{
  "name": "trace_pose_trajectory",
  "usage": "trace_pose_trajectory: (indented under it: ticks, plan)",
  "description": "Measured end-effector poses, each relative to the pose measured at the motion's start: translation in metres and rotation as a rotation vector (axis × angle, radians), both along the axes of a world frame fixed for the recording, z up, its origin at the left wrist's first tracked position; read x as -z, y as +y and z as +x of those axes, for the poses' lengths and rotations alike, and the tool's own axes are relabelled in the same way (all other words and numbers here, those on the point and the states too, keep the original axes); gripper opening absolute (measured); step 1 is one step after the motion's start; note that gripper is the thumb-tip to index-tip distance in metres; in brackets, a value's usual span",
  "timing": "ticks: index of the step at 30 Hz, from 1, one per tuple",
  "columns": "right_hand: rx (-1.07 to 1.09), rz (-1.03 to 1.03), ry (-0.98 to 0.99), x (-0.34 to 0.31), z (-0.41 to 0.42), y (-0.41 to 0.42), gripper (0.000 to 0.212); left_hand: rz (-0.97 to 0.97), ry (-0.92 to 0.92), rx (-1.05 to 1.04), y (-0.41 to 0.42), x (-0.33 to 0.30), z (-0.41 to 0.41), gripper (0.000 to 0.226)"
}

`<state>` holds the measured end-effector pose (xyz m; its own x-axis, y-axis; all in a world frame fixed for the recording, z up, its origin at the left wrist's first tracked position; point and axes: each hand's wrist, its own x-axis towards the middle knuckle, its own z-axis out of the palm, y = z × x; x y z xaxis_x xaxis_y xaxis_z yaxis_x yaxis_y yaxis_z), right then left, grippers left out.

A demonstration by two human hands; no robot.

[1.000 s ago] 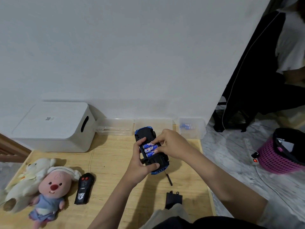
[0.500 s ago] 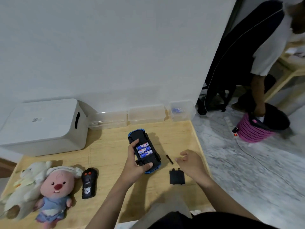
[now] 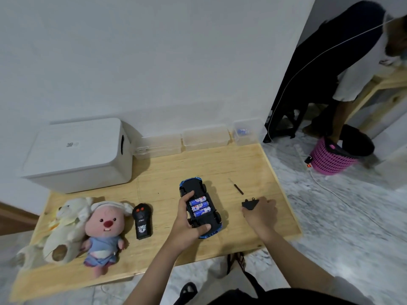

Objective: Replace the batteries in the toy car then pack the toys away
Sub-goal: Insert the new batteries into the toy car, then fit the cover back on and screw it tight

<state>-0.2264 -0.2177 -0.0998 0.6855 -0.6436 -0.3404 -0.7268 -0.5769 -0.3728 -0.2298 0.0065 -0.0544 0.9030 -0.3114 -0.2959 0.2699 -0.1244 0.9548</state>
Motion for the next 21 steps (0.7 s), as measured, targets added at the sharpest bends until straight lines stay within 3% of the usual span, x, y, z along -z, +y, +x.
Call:
trace_pose_trajectory:
  ticks: [6,14,21]
  plan:
    - [0.033,0.142,-0.154,0.005,-0.005,-0.005,0.024,0.006,-0.019,0.003,0.019,0.0,-0.014,0.087]
    - [0.197,0.454,-0.36,-0.015,-0.02,-0.003,0.004,-0.01,-0.012,0.013,0.03,0.001,-0.031,0.087]
    - [0.021,0.825,-0.509,-0.068,-0.017,0.024,0.021,-0.035,0.029,0.041,0.02,-0.001,-0.031,0.087]
